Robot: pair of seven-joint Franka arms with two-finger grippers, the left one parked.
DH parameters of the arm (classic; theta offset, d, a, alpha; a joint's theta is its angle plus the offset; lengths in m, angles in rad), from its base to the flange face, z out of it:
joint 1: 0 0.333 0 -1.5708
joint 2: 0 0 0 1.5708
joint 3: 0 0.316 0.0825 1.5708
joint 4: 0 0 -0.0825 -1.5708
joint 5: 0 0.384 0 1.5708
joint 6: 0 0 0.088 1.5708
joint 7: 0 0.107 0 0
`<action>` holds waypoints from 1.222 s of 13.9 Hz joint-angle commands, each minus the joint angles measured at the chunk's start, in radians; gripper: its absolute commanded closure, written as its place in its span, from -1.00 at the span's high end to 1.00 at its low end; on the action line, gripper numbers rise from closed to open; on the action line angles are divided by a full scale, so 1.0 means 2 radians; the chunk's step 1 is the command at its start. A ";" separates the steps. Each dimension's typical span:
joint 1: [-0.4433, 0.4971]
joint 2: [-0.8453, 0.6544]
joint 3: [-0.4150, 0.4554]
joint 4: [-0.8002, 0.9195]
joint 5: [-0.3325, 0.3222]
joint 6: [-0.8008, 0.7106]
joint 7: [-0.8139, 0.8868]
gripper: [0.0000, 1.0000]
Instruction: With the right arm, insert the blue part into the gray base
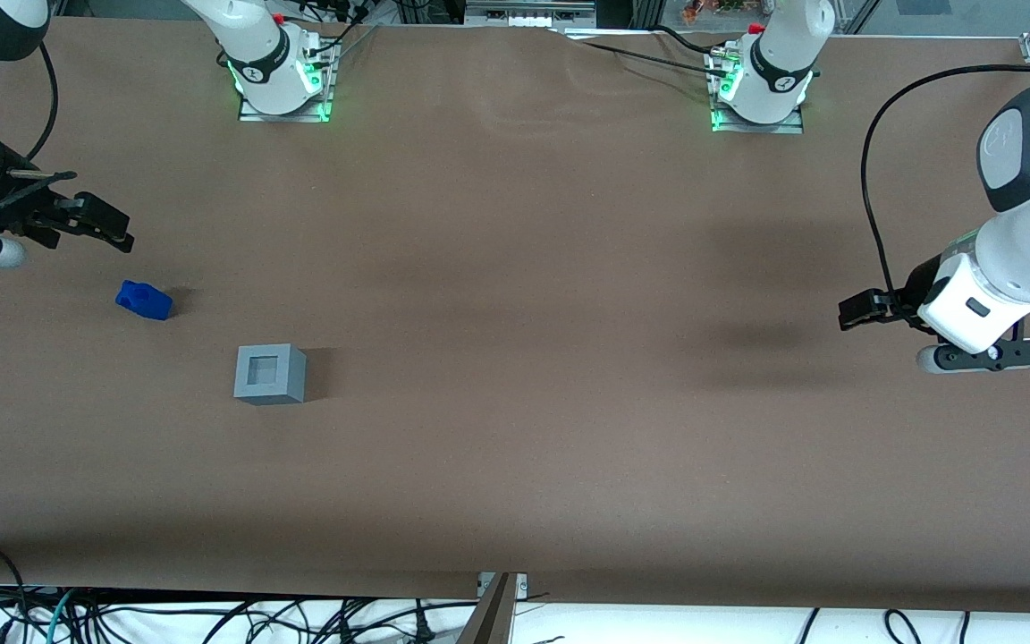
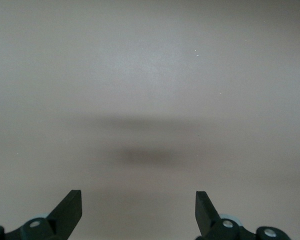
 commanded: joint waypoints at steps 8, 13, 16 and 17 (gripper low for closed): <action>-0.002 0.005 0.001 0.010 -0.003 -0.008 -0.004 0.99; -0.003 0.006 0.000 0.009 -0.003 -0.010 -0.006 0.99; -0.003 0.014 -0.001 0.009 -0.003 -0.010 -0.005 0.99; -0.005 0.015 -0.001 0.009 -0.003 -0.011 -0.005 0.99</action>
